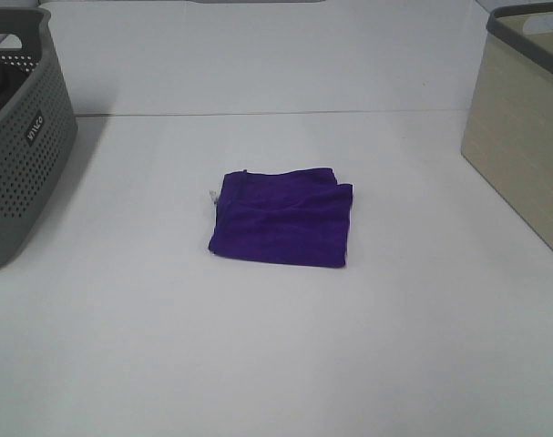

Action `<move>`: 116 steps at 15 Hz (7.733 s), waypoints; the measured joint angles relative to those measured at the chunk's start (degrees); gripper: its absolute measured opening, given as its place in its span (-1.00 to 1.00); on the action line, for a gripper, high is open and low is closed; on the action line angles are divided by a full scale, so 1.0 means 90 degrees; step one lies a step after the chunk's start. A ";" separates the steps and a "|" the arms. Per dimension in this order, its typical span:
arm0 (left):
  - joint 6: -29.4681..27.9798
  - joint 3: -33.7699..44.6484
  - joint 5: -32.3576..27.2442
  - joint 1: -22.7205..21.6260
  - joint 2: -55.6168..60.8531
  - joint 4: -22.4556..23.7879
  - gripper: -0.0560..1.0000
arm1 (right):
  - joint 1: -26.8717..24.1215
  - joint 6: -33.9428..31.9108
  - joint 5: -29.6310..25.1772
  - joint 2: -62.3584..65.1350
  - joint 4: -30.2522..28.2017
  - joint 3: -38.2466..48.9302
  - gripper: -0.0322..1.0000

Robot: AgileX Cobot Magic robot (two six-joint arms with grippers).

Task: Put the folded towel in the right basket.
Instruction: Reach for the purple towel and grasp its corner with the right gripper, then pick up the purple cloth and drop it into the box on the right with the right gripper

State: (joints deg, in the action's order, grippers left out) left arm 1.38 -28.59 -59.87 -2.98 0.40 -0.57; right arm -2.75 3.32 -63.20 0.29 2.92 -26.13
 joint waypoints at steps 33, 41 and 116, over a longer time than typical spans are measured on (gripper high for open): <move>0.0000 0.0000 0.0000 0.0000 0.0000 0.0000 0.98 | 0.0000 0.0000 0.0000 0.0000 0.0000 0.0000 0.89; 0.0000 0.0000 0.0000 0.0000 0.0000 0.0000 0.98 | 0.0000 0.0000 0.0000 0.0000 0.0000 0.0000 0.89; 0.0000 0.0000 0.0000 0.0000 0.0000 0.0000 0.98 | -0.0535 0.0688 -0.0019 -1.1930 0.1923 -1.0918 -0.83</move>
State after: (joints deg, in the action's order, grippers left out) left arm 1.38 -28.59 -59.87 -2.98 0.40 -0.57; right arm -7.56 9.51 -63.37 -107.09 20.23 -124.39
